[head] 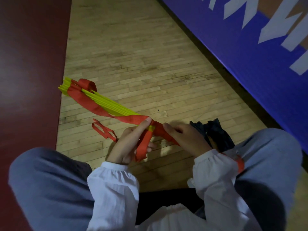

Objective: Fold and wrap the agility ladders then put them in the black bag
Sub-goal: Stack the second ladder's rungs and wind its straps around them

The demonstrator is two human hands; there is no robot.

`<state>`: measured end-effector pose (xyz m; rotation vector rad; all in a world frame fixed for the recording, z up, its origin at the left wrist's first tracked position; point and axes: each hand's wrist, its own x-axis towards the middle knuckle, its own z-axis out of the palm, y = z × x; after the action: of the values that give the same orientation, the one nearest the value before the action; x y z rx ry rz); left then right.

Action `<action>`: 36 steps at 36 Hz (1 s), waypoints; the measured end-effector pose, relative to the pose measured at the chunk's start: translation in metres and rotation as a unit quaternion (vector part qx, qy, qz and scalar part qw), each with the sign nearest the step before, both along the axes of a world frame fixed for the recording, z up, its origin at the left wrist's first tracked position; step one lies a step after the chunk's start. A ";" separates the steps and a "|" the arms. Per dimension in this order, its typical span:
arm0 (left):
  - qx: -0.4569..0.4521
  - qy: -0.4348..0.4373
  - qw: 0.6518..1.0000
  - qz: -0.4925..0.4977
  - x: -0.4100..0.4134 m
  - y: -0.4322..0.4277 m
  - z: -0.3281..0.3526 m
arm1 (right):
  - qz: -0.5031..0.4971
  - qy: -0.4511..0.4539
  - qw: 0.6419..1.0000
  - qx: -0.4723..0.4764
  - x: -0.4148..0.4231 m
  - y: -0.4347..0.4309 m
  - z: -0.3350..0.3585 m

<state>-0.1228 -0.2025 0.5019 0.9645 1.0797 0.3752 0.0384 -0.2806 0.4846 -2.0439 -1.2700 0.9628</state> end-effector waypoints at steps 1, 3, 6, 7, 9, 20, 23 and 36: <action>-0.006 0.000 1.000 -0.007 -0.001 0.001 -0.001 | -0.004 -0.006 1.000 0.003 0.000 0.000 0.000; -0.015 -0.010 1.000 -0.018 -0.002 0.002 -0.002 | -0.009 -0.008 1.000 0.011 -0.001 0.000 0.000; -0.021 -0.014 0.999 -0.019 -0.003 0.001 -0.002 | -0.019 -0.008 1.000 0.015 0.000 0.001 -0.001; -0.022 -0.014 0.999 -0.019 -0.003 0.002 -0.002 | -0.024 -0.008 1.000 0.017 0.000 0.001 -0.001; -0.025 -0.011 0.999 -0.019 -0.003 0.002 -0.003 | -0.034 -0.007 0.999 0.022 -0.001 0.001 -0.001; -0.032 -0.027 0.999 0.013 -0.002 0.004 -0.001 | -0.072 -0.019 0.996 0.057 -0.005 0.005 -0.009; -0.028 -0.023 0.999 0.034 -0.001 0.003 0.000 | -0.079 -0.038 0.993 0.076 -0.009 0.007 -0.011; 0.002 0.007 0.999 0.043 -0.007 0.002 -0.007 | -0.051 0.020 0.995 0.079 -0.007 0.008 -0.006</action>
<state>-0.1301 -0.2004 0.4947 0.9276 1.1362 0.4413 0.0317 -0.2728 0.4785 -1.9377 -1.1707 0.8260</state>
